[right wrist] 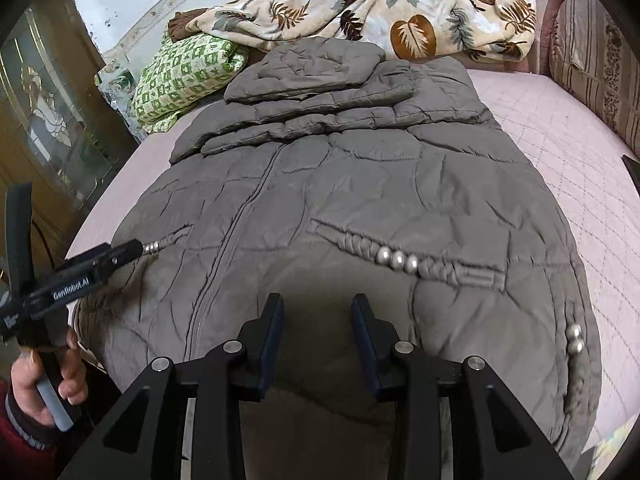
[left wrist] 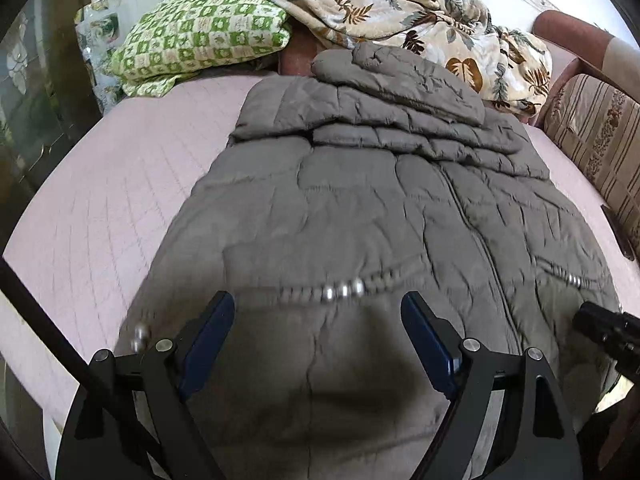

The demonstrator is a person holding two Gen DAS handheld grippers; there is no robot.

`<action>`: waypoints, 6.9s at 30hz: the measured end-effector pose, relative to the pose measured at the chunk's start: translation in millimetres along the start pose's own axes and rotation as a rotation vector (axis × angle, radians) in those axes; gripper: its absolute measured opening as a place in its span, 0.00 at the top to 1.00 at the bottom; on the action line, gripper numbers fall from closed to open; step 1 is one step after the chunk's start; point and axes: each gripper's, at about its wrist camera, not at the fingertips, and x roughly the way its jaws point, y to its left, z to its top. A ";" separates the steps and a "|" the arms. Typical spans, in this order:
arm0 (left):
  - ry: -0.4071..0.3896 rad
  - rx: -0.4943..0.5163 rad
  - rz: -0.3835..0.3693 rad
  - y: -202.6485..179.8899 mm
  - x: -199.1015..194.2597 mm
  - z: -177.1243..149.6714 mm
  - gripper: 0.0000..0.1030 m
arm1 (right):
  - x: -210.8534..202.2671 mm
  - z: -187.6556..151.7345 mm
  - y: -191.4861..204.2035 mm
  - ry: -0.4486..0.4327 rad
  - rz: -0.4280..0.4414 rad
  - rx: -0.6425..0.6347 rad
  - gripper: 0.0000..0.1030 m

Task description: Fold large clothes

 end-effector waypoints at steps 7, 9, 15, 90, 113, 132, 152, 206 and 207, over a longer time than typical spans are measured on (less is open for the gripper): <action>0.019 0.011 0.032 -2.6 1.1 -15.7 0.18 | -4.0 -15.9 2.2 0.004 -0.022 -0.008 0.62; 0.025 0.027 0.041 -4.7 2.6 -19.9 0.18 | -4.7 -17.6 4.0 0.003 -0.028 -0.014 0.60; 0.043 0.058 0.054 -5.9 12.9 -27.6 0.12 | 0.7 -27.8 6.4 0.018 -0.057 -0.038 0.54; -0.129 0.109 0.058 4.6 -19.4 -69.5 0.03 | -7.6 -51.3 11.8 -0.060 0.001 -0.098 0.07; -0.037 -0.450 -0.032 141.9 -25.6 -84.6 0.07 | -90.2 -76.7 -165.0 -0.280 0.005 0.593 0.17; -0.029 -0.352 -0.096 97.6 -25.5 -90.5 0.07 | -60.1 -104.5 -117.5 -0.198 0.218 0.608 0.18; -0.065 -0.203 0.048 70.3 -18.5 -88.8 0.07 | -42.8 -84.8 -85.8 -0.176 0.136 0.435 0.57; -0.096 -0.074 0.205 51.9 -16.2 -87.5 0.02 | -30.0 -89.7 -95.9 -0.149 0.145 0.485 0.56; -0.096 -0.074 0.205 51.7 -16.2 -87.5 0.02 | -30.0 -89.6 -95.9 -0.149 0.144 0.483 0.56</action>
